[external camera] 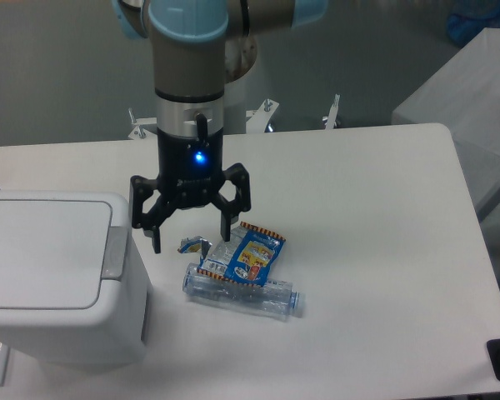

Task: Open the trash can
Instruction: 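Move the open gripper down toward the trash can lid, then lower the gripper finger onto the lid edge and push it open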

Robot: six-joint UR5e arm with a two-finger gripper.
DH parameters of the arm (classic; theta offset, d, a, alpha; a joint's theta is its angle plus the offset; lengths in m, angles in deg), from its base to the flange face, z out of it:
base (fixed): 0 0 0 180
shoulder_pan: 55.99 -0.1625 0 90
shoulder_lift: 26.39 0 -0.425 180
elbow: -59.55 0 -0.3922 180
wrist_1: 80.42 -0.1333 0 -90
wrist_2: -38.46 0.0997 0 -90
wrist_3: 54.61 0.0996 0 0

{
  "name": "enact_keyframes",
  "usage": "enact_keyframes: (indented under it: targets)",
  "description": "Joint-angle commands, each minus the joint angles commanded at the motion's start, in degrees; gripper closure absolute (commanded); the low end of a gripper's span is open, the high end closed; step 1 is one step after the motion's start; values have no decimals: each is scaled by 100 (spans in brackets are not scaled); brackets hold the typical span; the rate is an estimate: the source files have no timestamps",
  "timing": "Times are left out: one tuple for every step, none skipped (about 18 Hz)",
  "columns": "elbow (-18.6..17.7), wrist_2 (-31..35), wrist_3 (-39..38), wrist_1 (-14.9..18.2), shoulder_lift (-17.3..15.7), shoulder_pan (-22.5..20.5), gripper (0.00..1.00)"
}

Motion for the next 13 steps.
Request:
enact_keyframes:
  targets:
    - [0,0,-18,0,0,0,0]
    - [0,-9,-27,0,-9,18,0]
    - [0,-9,-35,0,-9,53,0]
    - [0,0,-88,0,-9,105,0]
    - [-9,0,-201,-9,0,123,0]
    - [-9,9,-289,-9,0,132,0]
    - [0,9,-308,-9,0,132,0]
    - [0,0,-317,-9,0,141,0]
    - [-9,9,-317,-9,0,176,0]
    - [-9,9,-317,-9,9,185,0]
    - [-9,9,-317,-9,17,194,0]
    - [-17,9,-317,-9,18,194,0]
    - [-18,9,-317,-9,35,194,0]
